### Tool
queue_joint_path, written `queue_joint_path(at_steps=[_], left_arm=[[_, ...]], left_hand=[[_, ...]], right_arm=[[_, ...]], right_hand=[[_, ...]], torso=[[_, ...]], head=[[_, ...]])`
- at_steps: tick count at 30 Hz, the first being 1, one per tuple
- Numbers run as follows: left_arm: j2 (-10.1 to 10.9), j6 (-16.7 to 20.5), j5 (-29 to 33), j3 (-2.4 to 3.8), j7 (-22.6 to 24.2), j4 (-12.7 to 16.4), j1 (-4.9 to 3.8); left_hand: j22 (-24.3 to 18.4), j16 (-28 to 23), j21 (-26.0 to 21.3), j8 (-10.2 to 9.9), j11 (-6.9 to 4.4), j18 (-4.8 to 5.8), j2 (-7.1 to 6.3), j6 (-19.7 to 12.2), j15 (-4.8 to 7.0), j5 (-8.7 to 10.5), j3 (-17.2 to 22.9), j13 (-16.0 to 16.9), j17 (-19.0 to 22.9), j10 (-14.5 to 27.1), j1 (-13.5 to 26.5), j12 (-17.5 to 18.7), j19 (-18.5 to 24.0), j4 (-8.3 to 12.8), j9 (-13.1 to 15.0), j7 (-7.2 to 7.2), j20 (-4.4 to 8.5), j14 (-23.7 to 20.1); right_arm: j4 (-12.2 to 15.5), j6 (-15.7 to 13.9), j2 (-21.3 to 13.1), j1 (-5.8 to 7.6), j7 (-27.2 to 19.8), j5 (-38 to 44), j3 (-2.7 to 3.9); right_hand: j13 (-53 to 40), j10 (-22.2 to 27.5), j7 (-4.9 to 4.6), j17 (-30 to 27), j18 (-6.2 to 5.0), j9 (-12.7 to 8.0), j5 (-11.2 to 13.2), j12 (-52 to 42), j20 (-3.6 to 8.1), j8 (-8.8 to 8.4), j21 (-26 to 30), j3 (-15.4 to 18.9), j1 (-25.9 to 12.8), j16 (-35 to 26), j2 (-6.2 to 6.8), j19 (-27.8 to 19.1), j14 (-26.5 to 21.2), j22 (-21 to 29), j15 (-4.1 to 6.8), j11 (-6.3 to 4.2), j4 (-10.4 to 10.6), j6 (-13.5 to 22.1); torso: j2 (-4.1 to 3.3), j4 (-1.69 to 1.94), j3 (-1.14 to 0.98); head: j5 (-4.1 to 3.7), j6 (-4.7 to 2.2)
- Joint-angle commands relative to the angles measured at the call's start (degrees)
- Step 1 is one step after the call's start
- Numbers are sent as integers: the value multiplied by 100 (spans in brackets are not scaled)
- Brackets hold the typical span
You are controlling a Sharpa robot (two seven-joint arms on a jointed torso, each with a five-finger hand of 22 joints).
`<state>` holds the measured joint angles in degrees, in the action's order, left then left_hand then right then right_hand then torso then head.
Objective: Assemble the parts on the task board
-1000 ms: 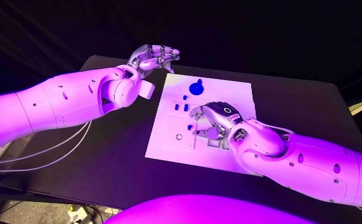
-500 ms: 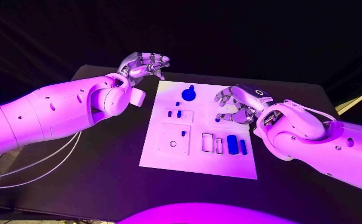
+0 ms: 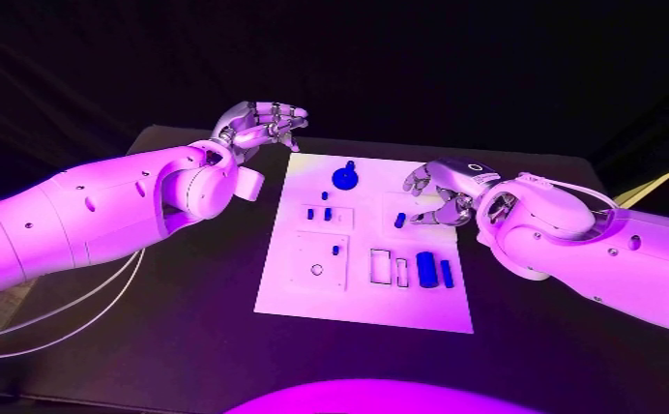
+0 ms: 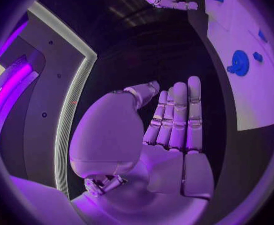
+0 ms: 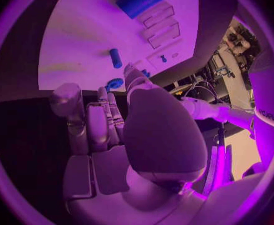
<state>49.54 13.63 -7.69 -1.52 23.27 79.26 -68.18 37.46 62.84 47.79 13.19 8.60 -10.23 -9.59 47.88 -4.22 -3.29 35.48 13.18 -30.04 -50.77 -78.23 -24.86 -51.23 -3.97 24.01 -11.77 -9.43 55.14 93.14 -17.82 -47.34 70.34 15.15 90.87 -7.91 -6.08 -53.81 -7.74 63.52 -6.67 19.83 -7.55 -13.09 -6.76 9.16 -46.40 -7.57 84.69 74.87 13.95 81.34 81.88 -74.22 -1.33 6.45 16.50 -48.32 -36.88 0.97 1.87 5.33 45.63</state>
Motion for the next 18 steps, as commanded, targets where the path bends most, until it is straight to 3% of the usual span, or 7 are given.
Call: queue_joint_path(at_steps=[1,2,3,11,18], left_arm=[[-8,-13,-2,5,9,4,-5],[-9,-14,-2,5,9,4,-5],[-10,-14,-2,5,9,3,-5],[-11,-13,-3,5,9,3,-5],[-5,-10,-5,5,8,6,-6]], left_hand=[[-63,-62,-109,99,-10,-30,-13,-58,-13,23,-216,-65,74,78,-37,-90,-89,-43,0,-29,-23,-54],[-63,-62,-109,99,-10,-30,-13,-58,-13,23,-216,-65,74,78,-37,-90,-89,-43,0,-29,-23,-54],[-63,-62,-109,99,-10,-30,-13,-58,-13,23,-216,-65,74,78,-37,-90,-89,-43,0,-29,-23,-54],[-63,-62,-109,99,-10,-30,-13,-58,-13,23,-216,-65,74,78,-37,-90,-89,-43,0,-29,-23,-54],[-63,-62,-109,99,-10,-30,-13,-58,-13,23,-216,-65,74,78,-37,-90,-89,-43,0,-29,-23,-54]], right_arm=[[-113,68,100,-26,-43,15,-7],[-148,85,137,-36,-53,16,-9],[-179,105,172,-48,-64,17,-11],[-425,212,409,-134,-132,21,-23],[-570,350,527,-194,-154,73,-41]], right_hand=[[82,61,-40,172,18,-25,-96,-24,23,-73,-253,164,209,155,-83,92,107,-219,-16,-9,9,10],[119,5,-122,194,24,-22,-88,-20,44,-63,-300,97,240,171,-115,132,149,-229,16,-56,5,-44],[140,-21,-133,212,29,-26,-85,-13,60,-61,-338,70,244,181,-126,151,171,-239,34,-76,3,-68],[249,-303,-38,336,95,-107,-73,208,152,-43,-718,-236,339,232,-224,319,335,-354,142,-184,-34,-379],[244,-675,-37,341,112,-198,-70,367,165,-53,-749,-509,329,215,-201,353,363,-367,134,-189,-35,-635]], torso=[[-6,5,2],[-4,5,5],[-2,7,8],[2,11,14],[5,4,16]], head=[[-2,15],[-1,19],[-1,24],[-6,50],[0,77]])
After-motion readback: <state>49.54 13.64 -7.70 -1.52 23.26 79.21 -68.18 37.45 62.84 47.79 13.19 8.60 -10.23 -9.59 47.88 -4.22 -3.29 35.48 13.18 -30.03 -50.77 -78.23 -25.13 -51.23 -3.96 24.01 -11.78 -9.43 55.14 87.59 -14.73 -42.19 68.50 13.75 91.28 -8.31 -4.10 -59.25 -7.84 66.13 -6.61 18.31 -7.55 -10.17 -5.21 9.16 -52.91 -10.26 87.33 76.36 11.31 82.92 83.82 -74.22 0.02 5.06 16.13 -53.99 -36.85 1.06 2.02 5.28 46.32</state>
